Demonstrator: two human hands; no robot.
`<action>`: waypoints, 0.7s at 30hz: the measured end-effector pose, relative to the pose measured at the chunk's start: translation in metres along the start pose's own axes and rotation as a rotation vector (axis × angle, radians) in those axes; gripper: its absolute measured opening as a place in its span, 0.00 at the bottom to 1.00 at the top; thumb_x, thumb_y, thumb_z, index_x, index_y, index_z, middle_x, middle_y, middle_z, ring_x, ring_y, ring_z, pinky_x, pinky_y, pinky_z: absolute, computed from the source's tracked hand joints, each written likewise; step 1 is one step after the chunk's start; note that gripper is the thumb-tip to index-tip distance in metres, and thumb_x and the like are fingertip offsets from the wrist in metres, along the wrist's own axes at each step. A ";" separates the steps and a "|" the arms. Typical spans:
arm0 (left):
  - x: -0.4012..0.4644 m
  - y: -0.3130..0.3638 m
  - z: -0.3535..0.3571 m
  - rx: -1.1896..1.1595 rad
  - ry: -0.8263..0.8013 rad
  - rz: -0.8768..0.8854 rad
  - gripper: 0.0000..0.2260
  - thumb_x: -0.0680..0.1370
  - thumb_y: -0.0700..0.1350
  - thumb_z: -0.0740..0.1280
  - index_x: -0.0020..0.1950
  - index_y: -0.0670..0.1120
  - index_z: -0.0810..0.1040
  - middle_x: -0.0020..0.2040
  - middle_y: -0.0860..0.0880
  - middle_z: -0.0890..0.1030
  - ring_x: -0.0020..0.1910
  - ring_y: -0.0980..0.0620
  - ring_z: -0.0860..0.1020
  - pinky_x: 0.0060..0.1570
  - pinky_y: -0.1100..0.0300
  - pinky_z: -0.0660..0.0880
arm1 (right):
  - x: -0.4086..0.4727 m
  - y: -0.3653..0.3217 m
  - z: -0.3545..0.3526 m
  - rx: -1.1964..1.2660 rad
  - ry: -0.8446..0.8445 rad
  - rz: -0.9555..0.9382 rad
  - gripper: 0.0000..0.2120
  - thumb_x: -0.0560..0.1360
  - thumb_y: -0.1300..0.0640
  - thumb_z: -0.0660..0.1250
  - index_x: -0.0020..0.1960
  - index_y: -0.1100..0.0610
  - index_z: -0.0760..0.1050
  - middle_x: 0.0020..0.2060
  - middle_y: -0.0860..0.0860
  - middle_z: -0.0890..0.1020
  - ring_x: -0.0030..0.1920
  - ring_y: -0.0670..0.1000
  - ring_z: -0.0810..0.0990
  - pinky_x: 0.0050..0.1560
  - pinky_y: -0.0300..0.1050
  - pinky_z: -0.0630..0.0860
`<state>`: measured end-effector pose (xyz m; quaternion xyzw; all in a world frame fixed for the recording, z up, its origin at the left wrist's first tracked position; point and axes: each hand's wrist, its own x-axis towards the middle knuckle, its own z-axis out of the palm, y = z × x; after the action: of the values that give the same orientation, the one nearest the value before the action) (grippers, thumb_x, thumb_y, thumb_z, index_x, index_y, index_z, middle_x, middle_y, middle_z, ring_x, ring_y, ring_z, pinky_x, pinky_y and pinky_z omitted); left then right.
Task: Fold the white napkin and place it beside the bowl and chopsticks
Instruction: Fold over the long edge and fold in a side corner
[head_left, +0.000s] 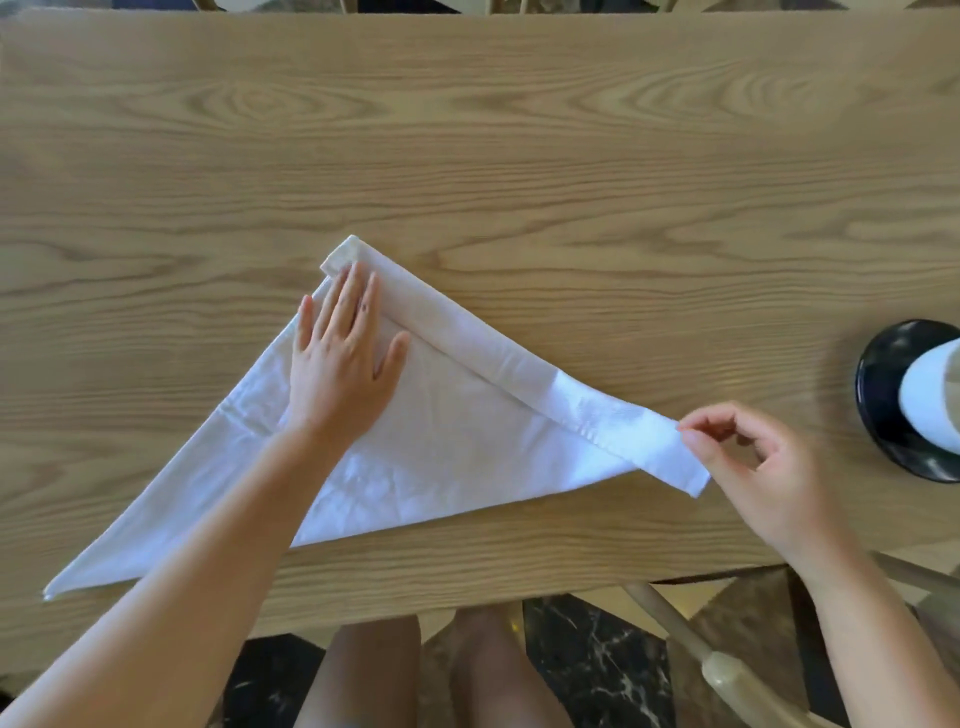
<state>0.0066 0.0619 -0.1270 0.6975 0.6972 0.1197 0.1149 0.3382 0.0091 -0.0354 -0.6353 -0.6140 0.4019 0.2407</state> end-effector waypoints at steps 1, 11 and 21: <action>-0.005 -0.002 -0.001 0.001 0.001 -0.006 0.30 0.77 0.57 0.49 0.74 0.40 0.61 0.75 0.43 0.61 0.75 0.49 0.57 0.73 0.48 0.49 | 0.003 -0.009 0.000 0.009 0.004 -0.008 0.06 0.68 0.46 0.63 0.40 0.43 0.78 0.39 0.39 0.82 0.42 0.41 0.78 0.43 0.25 0.69; -0.011 -0.007 -0.001 -0.154 0.019 -0.047 0.31 0.77 0.58 0.46 0.76 0.42 0.56 0.76 0.47 0.60 0.75 0.54 0.54 0.74 0.55 0.42 | 0.070 -0.091 0.036 0.025 -0.307 -0.188 0.10 0.65 0.48 0.64 0.44 0.44 0.80 0.42 0.42 0.83 0.43 0.42 0.79 0.45 0.30 0.68; -0.010 -0.005 -0.002 -0.271 0.062 -0.091 0.35 0.77 0.62 0.49 0.77 0.45 0.44 0.77 0.52 0.53 0.74 0.61 0.54 0.74 0.58 0.44 | 0.188 -0.132 0.140 -0.011 -0.530 -0.184 0.01 0.74 0.61 0.68 0.45 0.57 0.78 0.36 0.47 0.78 0.35 0.40 0.74 0.39 0.30 0.70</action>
<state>0.0010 0.0517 -0.1273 0.6393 0.7086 0.2289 0.1918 0.1337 0.1834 -0.0491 -0.4507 -0.7128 0.5272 0.1037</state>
